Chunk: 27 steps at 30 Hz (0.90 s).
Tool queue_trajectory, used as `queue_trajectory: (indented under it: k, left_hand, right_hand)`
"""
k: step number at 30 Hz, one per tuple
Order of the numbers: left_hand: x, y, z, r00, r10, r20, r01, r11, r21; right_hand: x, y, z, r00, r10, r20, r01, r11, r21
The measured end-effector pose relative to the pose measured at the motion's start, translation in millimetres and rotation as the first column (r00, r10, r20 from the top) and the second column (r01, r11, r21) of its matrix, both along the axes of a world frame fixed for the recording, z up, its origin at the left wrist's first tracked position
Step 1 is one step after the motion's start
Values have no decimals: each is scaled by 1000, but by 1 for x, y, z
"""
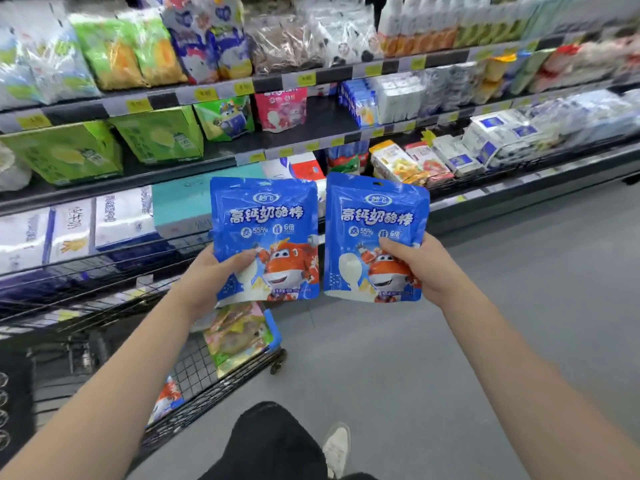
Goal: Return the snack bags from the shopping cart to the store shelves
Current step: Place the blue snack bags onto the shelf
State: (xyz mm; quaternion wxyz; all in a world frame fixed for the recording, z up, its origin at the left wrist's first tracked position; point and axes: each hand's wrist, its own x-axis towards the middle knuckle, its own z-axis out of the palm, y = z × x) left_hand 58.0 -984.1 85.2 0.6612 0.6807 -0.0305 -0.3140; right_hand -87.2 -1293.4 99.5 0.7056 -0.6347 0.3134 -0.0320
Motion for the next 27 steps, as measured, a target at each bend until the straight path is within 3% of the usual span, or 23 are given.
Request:
queue_trajectory:
  k: [17,27]
  left_hand:
    - [125,-148,-15,997,76,-13,-76,996,-53]
    - [181,-205,-23,987,157,-37,-157,988,4]
  right_hand:
    - [145,-153,8,992,92,-86,-92,996,-2]
    - [221,-219,-15,983,139,-119,-134,990,46]
